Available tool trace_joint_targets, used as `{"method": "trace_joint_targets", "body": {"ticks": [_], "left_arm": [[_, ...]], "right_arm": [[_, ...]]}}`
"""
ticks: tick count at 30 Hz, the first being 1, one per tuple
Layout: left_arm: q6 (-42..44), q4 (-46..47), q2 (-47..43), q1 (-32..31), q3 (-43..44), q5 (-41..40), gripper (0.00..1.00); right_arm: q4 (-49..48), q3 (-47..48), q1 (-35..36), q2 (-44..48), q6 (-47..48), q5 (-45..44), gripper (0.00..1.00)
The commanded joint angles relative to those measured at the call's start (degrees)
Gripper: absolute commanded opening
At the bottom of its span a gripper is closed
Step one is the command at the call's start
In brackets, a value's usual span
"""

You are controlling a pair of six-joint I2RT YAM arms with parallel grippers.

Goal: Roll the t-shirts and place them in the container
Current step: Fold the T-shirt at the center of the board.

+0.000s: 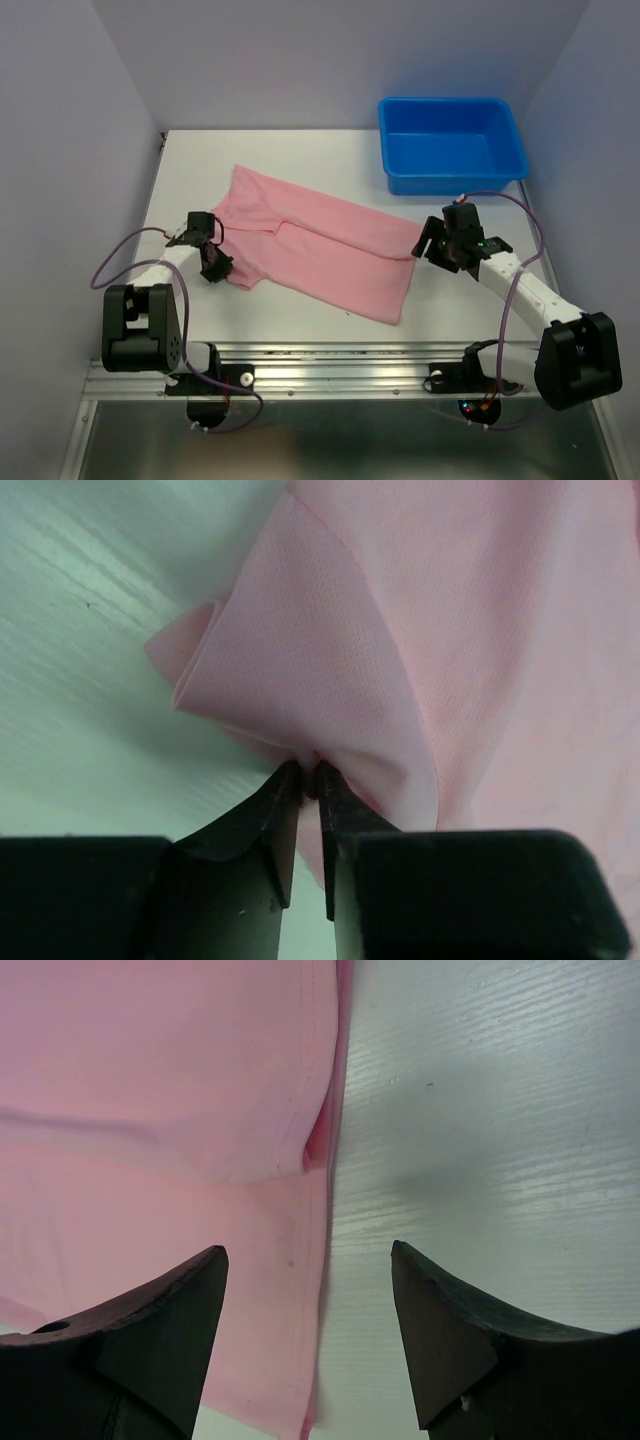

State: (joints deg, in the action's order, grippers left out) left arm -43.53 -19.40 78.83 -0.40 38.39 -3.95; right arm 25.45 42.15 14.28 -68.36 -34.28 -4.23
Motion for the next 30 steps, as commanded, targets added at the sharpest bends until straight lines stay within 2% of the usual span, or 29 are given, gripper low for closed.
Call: {"method": "trace_joint_targets", "body": {"ticks": [1,2,3,7,12,19,23,30], "left_arm": [[-0.24,1.64,3.79,-0.39,-2.09,-1.15,0.17],[0.02,1.56,3.44,-0.47,-2.09,-0.98,0.01],[0.11,1.47,3.00,-0.47,-2.09,-0.89,0.00],[0.11,-1.59,-1.38,-0.74,-1.57,-1.77,0.00],[0.20,-5.03,-8.32,-1.09,0.10,-2.30,0.00],[-0.24,-7.93,-11.50,-1.44,2.92,-2.03,0.00],[-0.42,-7.94,-12.47,-1.53,3.09,-2.03,0.00],[-0.51,-8.55,-13.52,-1.62,4.32,-2.29,0.00]], "right_arm": [[-0.76,-0.93,-0.31,1.12,-0.08,2.02,0.72],[-0.41,-0.93,0.91,1.47,0.00,2.29,0.73],[-0.14,-0.93,1.62,1.65,-0.08,2.38,0.75],[1.26,-1.54,6.88,2.96,-0.70,0.64,0.76],[3.37,-3.04,19.44,2.71,-4.21,-5.08,0.76],[7.59,-0.68,40.70,-1.94,-9.92,-15.96,0.68],[10.84,3.53,47.74,-7.64,-10.63,-20.55,0.65],[13.30,7.33,53.56,-16.62,-12.65,-25.39,0.63]]}}
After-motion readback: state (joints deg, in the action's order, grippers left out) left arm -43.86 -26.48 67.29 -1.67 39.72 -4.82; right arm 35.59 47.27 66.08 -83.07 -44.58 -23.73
